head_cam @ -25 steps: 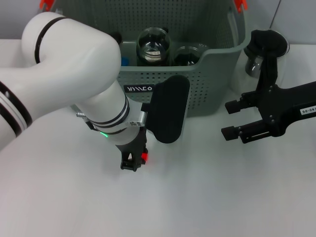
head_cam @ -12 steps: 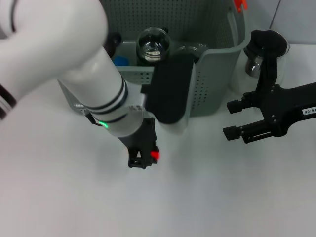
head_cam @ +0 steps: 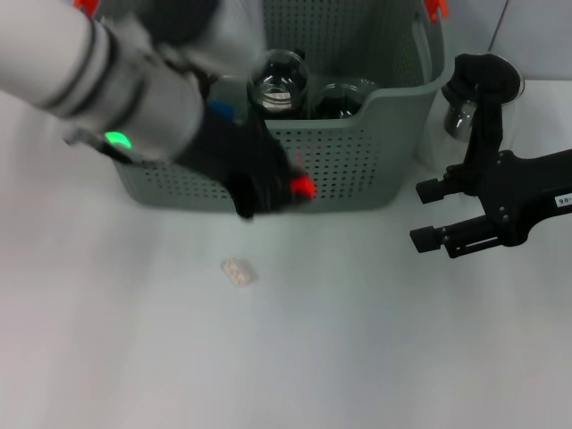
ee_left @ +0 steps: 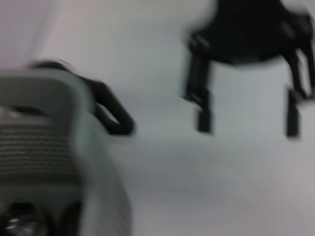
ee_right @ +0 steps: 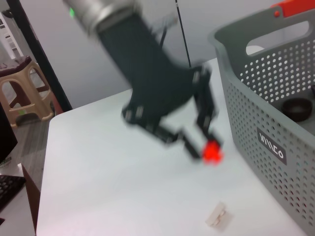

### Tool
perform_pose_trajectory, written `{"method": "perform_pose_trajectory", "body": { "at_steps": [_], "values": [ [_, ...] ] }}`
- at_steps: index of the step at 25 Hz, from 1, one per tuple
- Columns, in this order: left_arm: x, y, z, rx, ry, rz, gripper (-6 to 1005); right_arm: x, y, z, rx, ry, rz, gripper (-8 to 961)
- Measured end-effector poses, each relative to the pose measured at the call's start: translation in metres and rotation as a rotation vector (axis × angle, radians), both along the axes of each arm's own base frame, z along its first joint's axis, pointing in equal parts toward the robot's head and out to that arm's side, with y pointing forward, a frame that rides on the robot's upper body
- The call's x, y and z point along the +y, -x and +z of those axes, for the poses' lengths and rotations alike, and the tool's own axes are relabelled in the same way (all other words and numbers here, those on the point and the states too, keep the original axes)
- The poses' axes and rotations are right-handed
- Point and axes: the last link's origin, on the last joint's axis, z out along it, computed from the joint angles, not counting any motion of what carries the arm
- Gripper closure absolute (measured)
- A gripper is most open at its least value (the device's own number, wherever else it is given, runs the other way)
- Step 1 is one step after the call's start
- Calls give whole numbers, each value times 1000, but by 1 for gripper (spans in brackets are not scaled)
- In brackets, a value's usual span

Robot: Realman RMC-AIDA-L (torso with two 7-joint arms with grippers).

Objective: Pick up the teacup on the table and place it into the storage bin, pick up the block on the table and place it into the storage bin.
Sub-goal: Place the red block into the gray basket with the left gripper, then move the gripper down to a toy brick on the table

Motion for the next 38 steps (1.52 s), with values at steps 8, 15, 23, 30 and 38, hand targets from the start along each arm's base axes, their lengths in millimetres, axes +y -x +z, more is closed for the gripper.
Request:
{"method": "perform_pose_trajectory", "body": {
  "at_steps": [8,15,23,30,38],
  "values": [
    [47,-1,80,-289,-259,182,830,0,1,1,-1,5,4,135],
    [116,30,104,-403,-431,441,832,0,4,0,2,13,14,134],
    [121,39,94,-393,-439,475,790,0,5,0,3,15,12,133],
    [116,36,90,-337,-461,437,688,1,8,-1,6,20,18,135],
    [40,-1,87,-290,-322,202,371,2,8,-2,12,10,15,134]
  ]
}}
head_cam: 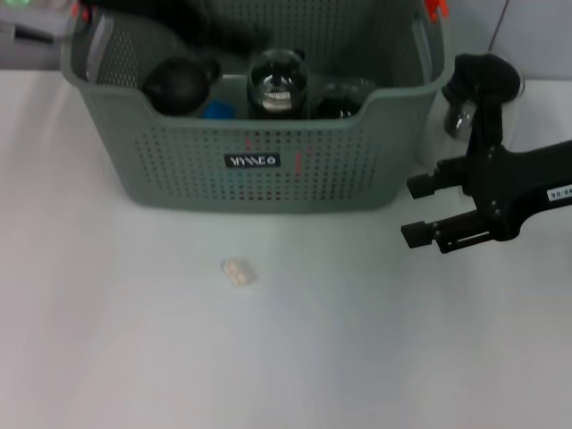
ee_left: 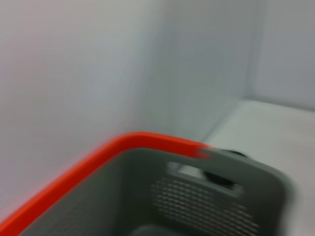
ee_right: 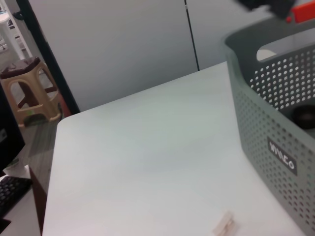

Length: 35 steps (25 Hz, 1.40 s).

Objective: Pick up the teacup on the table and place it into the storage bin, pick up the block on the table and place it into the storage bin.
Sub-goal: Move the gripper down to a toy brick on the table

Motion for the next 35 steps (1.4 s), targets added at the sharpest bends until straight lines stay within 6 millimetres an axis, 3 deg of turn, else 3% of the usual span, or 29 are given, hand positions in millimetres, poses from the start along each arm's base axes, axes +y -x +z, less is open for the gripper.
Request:
{"method": "perform_pose_trajectory", "body": {
  "at_steps": [2,4,7,14,25,35],
  "values": [
    [-19,-2,-6,43,24,-42,304,1,-1,1,5,-8,-3,134],
    [-35,-1,-18,76,68,-58,82,1,-2,2,9,-16,-8,134],
    [-58,6,-35,126,133,-70,64,1,-4,4,15,-25,-14,134],
    [-78,19,-57,196,243,-49,49,1,-5,6,20,-33,-23,134],
    [-60,61,-107,329,312,114,56,3,-5,6,20,-47,-31,135],
    [-44,73,-141,451,265,194,62,5,-5,6,18,-52,-33,134]
  ]
}}
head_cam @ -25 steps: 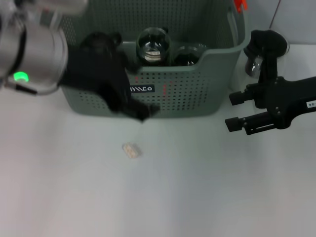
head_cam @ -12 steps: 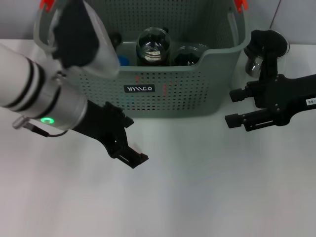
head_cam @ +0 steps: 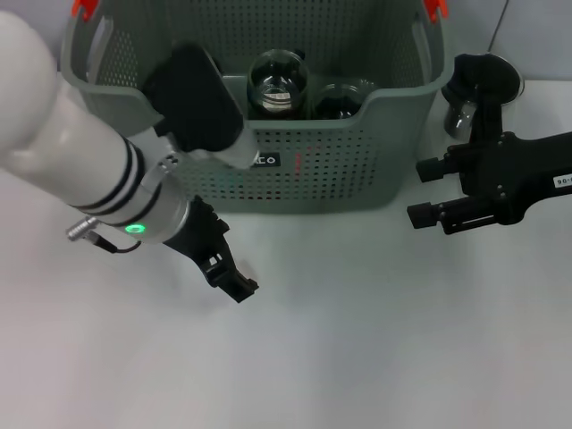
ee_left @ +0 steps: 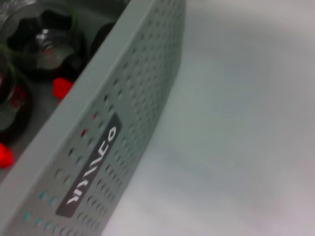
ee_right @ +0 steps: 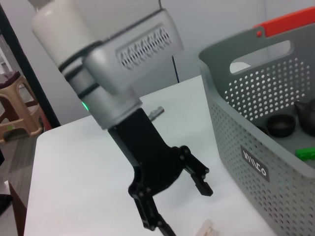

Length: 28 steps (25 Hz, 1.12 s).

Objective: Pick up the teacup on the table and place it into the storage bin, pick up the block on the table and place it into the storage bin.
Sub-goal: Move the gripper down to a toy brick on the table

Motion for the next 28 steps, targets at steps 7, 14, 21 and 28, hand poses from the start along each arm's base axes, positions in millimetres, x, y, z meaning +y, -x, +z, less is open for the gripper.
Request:
{"method": "perform_pose_trajectory", "body": {
  "at_steps": [7,14,21,28],
  "values": [
    [2,4,-17,70,-31,-10,66,1,0,0,-4,-5,-2,134],
    [1,4,-28,93,-31,-10,70,1,0,0,-3,-5,-1,134],
    [1,3,-34,113,-43,-14,74,1,0,-1,-2,-4,1,135],
    [2,4,-36,127,-33,-18,172,0,-2,-2,0,-1,-2,135]
  ]
}}
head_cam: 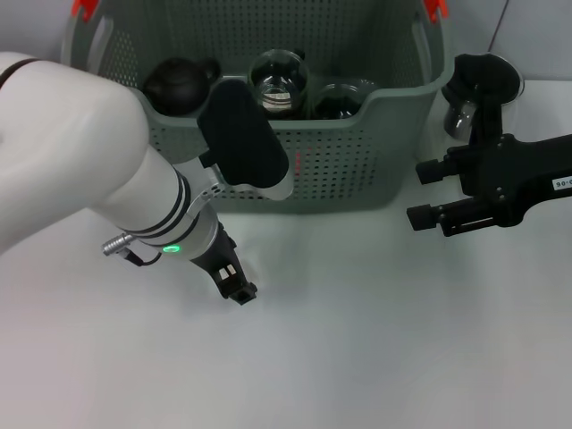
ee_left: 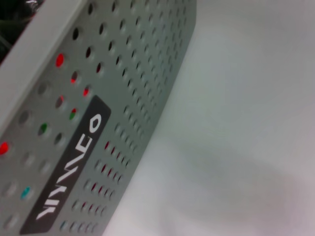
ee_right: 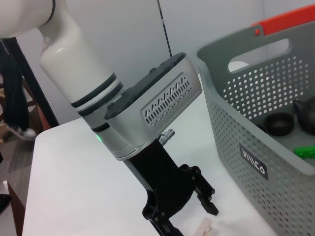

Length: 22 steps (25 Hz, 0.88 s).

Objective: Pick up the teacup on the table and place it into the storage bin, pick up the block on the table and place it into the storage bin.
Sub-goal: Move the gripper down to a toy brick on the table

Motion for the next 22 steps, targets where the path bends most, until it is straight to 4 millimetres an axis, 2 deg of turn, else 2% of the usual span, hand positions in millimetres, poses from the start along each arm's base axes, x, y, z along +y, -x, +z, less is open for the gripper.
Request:
{"method": "perform_pose_trajectory", "body": {
  "at_steps": [1,7,22],
  "values": [
    [0,0,0,0,0,-1,266,0,0,0,0,-2,-1,135],
    [1,-1,-1,-1,-1,1,405,1,-1,0,-2,-7,-4,135],
    [3,3,-4,17,-4,10,400,1,-1,-1,-2,-6,-4,133]
  ]
}}
